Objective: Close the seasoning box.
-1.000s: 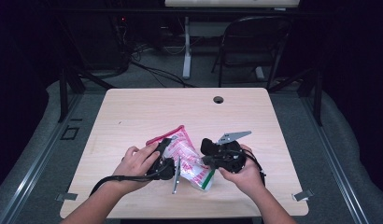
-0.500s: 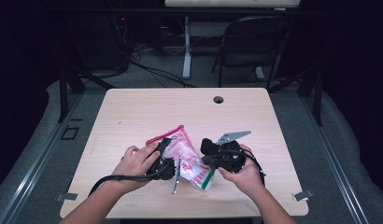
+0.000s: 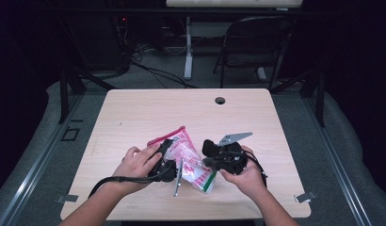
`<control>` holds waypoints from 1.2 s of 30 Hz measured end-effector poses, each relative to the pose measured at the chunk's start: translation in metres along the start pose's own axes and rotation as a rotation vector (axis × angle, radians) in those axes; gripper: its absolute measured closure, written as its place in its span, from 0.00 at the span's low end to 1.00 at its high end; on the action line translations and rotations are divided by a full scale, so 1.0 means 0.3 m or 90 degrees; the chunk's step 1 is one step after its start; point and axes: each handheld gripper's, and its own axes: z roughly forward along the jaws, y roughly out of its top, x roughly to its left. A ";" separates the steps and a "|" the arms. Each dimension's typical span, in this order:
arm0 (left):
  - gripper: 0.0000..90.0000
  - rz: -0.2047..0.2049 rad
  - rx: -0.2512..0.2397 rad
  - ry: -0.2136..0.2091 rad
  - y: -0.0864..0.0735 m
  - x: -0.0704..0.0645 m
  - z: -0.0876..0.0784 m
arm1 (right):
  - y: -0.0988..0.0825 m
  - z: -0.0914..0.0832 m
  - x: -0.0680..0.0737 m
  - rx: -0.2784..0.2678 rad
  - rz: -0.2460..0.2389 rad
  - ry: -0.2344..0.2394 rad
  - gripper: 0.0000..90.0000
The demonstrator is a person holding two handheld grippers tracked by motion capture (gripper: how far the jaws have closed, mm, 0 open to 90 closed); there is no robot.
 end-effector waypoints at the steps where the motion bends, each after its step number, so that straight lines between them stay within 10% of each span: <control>1: 0.67 0.001 -0.001 0.002 0.000 0.000 0.000 | 0.000 0.000 0.000 -0.001 0.000 0.000 1.00; 36: 0.68 0.044 0.004 0.019 0.018 0.004 -0.006 | -0.005 0.004 -0.008 0.003 0.003 -0.003 1.00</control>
